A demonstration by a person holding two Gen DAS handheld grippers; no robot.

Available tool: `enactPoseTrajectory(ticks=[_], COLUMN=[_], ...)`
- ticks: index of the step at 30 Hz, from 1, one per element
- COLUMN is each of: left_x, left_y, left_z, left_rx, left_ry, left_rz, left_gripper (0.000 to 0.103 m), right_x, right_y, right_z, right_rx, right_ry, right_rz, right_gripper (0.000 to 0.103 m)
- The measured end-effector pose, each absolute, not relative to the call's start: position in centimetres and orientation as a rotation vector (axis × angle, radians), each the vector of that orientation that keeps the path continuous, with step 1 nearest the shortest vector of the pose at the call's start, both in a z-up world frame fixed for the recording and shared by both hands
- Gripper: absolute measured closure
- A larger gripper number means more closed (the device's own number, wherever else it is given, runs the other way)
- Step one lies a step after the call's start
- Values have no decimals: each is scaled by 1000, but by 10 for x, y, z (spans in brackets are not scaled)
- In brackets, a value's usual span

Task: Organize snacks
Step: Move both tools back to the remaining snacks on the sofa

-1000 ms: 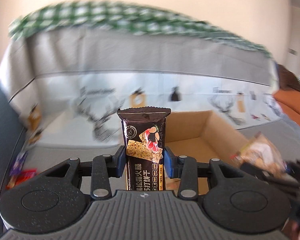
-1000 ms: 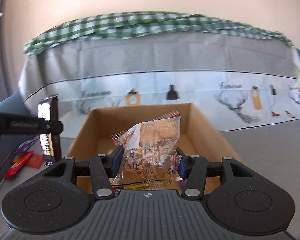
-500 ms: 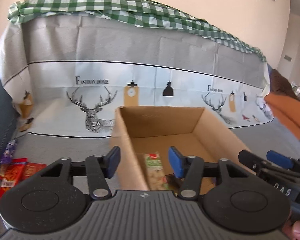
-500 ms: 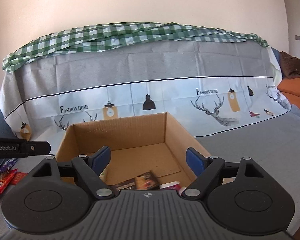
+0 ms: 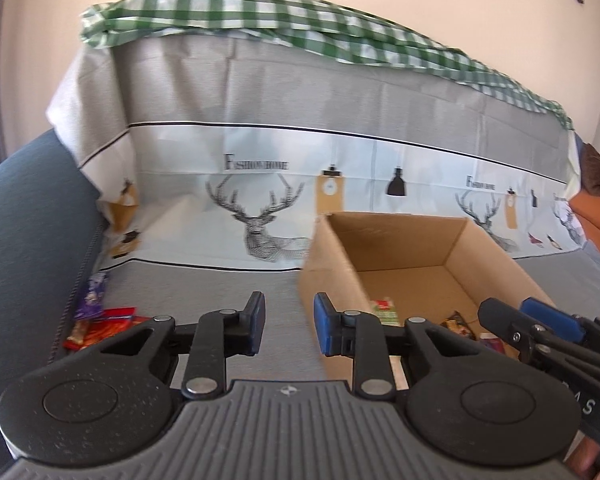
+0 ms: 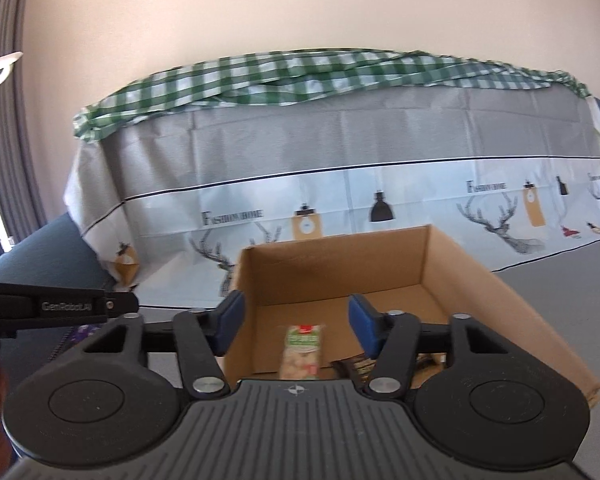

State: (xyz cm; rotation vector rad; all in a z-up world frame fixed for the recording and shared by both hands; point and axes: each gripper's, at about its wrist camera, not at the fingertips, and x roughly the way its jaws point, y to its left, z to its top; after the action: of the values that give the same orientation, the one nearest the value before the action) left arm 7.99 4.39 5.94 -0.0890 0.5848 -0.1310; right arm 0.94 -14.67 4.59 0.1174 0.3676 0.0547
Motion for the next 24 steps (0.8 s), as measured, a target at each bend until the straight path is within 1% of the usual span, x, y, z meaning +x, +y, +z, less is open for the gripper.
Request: enactPoseTrajectory(ticks=[1, 3, 7, 17, 24], left_x=[79, 79, 82, 92, 105], left_y=[48, 55, 69, 95, 112], left_z=[60, 60, 56, 31, 24], left_rx=[-94, -102, -106, -114, -147], left_ry=[586, 590, 606, 639, 648], left_rz=[-122, -102, -58, 25, 100], left_gripper=[75, 76, 79, 80, 80], right_x=[9, 9, 11, 18, 25], right_y=[-142, -132, -112, -83, -73], right_z=[46, 45, 41, 38, 36], right_rx=[122, 126, 133, 126, 108], right_ry=[368, 366, 377, 387, 384], right_rz=[70, 92, 131, 187, 211], right_gripper=[56, 59, 59, 59, 59])
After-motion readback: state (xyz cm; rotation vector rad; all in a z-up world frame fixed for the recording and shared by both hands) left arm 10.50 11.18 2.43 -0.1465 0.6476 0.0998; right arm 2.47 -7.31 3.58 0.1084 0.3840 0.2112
